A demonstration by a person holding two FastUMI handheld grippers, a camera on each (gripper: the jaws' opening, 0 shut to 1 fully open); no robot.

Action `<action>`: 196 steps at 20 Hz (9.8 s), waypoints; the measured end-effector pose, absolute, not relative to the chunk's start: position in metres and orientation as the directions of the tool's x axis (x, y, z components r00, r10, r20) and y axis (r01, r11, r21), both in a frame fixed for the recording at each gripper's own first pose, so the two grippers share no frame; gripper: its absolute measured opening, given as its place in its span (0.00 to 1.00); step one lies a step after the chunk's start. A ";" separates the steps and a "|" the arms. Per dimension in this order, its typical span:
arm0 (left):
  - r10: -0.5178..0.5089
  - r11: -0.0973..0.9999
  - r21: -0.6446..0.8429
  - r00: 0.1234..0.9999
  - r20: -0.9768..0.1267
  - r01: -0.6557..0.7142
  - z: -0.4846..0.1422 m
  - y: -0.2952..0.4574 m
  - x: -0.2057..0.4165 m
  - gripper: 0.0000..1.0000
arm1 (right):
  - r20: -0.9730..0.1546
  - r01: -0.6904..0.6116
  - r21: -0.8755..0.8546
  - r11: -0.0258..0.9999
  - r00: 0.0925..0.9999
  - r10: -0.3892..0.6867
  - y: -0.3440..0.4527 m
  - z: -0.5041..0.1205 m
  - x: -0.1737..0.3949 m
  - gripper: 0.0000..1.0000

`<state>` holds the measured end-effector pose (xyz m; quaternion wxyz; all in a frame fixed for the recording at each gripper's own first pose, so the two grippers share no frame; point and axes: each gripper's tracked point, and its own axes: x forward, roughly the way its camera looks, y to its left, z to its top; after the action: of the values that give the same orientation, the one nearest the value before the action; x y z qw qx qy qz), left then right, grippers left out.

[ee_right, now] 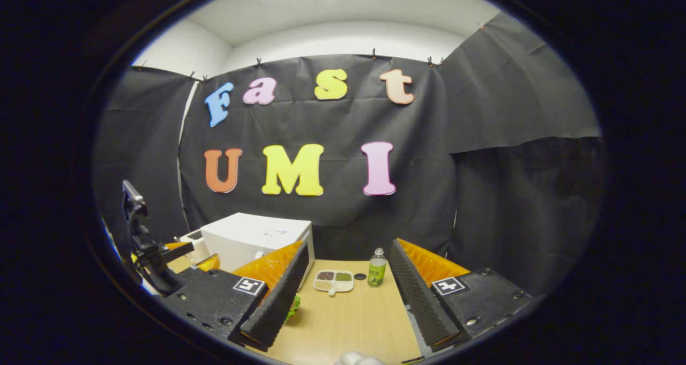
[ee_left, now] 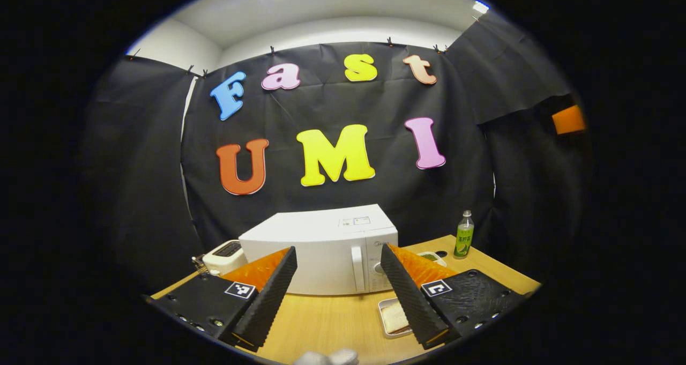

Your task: Open the microwave oven with the left hand, put the food in, and close the microwave oven.

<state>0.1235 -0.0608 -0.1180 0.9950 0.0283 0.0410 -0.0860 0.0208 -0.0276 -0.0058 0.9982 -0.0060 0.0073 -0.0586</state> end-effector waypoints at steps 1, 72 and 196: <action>-0.180 0.982 0.042 0.979 -0.097 0.184 -0.131 -0.067 0.135 0.96 | -0.022 0.127 -0.024 0.992 0.992 -0.128 -0.030 -0.007 0.020 0.98; 0.150 0.987 0.101 0.921 -0.359 -0.122 -0.260 0.210 0.053 0.97 | -0.199 -0.099 0.012 0.995 0.975 0.099 0.083 -0.077 -0.014 0.92; 0.133 0.990 0.067 0.963 -0.235 -0.120 -0.102 0.251 0.035 0.96 | -0.185 -0.111 -0.061 0.992 0.978 0.098 0.181 -0.112 0.203 0.97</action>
<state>0.0347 0.2506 -0.1023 0.9904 0.0260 0.1201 0.0639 0.2027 0.1811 -0.1121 0.9938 -0.0354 0.0910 0.0524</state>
